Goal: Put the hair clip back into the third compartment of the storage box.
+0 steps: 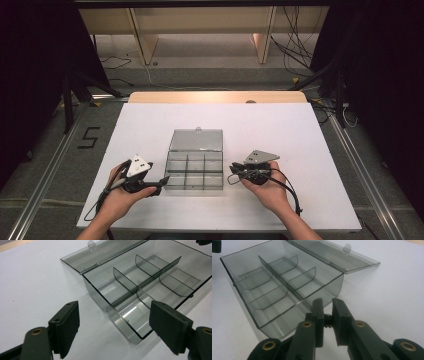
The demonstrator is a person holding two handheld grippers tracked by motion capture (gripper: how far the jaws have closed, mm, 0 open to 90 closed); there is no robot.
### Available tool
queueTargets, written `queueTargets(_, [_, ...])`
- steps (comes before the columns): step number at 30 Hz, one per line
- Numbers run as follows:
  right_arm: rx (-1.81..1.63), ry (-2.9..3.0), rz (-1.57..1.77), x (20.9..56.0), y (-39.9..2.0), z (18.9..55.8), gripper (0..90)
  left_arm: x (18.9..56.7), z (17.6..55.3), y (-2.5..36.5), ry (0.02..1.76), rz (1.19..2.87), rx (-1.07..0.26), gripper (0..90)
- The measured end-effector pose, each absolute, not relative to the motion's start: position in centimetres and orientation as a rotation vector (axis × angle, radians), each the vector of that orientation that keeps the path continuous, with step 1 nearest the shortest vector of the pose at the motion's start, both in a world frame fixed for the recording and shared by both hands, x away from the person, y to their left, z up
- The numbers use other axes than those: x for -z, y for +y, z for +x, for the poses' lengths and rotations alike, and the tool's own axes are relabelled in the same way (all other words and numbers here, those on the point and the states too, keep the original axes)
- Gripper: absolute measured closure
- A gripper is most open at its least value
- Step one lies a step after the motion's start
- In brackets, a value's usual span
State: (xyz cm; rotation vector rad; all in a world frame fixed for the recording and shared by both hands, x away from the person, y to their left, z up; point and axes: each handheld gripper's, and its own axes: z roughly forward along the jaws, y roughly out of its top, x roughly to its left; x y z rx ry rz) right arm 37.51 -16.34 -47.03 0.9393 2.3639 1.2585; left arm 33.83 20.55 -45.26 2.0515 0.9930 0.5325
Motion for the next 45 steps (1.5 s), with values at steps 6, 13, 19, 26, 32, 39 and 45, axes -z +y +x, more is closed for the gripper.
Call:
queueTargets(6, [-1.268,2.353,0.936,46.8,-16.1,37.7,81.1,45.3,33.8,20.6,0.993,2.051,-0.534,24.1])
queueTargets(13, [-1.280,2.343,0.934,46.6,-15.8,37.9,81.1,45.3,33.8,20.6,0.993,2.052,-0.535,24.1])
queueTargets(19, [-1.289,2.333,0.936,46.4,-15.7,38.0,81.1,45.3,33.9,20.6,0.995,2.049,-0.537,24.1])
queueTargets(26, [-1.295,2.326,0.931,46.2,-15.5,38.2,81.1,45.3,33.9,20.6,0.995,2.045,-0.539,24.1])
queueTargets(32, [-1.301,2.318,0.926,46.1,-15.4,38.3,81.1,45.3,33.9,20.6,0.999,2.041,-0.539,24.1])
queueTargets(39, [-1.308,2.311,0.926,45.9,-15.2,38.4,81.2,45.3,33.9,20.6,0.999,2.041,-0.538,24.2])
queueTargets(45, [-1.314,2.302,0.928,45.8,-15.0,38.6,81.1,45.3,33.9,20.6,1.000,2.040,-0.537,24.2])
